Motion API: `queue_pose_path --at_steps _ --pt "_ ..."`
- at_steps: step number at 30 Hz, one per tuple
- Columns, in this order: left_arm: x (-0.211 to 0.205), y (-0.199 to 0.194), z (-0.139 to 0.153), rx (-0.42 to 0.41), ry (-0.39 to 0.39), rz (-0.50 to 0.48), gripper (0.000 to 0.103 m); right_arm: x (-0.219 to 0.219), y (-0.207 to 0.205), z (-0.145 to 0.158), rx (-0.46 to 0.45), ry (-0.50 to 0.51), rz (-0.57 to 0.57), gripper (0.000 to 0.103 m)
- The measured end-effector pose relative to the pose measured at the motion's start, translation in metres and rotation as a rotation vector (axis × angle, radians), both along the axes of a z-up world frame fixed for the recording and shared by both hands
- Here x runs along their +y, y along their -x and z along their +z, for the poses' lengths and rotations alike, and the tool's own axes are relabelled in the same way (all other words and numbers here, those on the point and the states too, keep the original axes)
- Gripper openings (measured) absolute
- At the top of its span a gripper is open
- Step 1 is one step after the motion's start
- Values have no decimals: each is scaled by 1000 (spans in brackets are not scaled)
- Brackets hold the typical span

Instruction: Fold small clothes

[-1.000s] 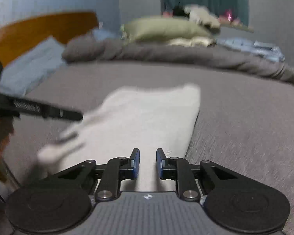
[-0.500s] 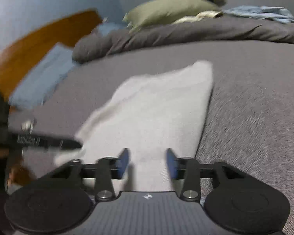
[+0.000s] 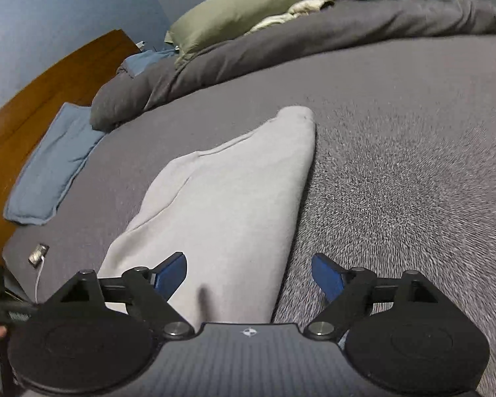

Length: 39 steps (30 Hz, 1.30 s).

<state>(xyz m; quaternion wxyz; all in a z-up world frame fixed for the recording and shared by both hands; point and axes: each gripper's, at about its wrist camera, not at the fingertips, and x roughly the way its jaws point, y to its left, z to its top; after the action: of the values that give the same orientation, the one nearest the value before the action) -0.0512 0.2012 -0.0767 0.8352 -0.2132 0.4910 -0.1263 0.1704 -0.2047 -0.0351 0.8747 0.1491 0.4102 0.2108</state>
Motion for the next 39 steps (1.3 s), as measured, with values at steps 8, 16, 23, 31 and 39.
queue_pose_path --at_steps 8,16,23,31,39 --pt "14 -3 -18 16 130 -45 52 -11 -72 -44 123 -147 -10 93" --pt "28 -16 -40 -23 230 -79 49 3 -136 -82 109 -288 72 90" --pt "35 -30 -51 -32 314 -68 47 11 -198 -100 80 -380 86 73" --pt "25 -59 -48 -53 416 -93 36 23 -233 -89 -86 -400 100 13" --pt "-4 -119 -27 -181 364 -99 33 22 -287 -19 -255 -327 52 13"
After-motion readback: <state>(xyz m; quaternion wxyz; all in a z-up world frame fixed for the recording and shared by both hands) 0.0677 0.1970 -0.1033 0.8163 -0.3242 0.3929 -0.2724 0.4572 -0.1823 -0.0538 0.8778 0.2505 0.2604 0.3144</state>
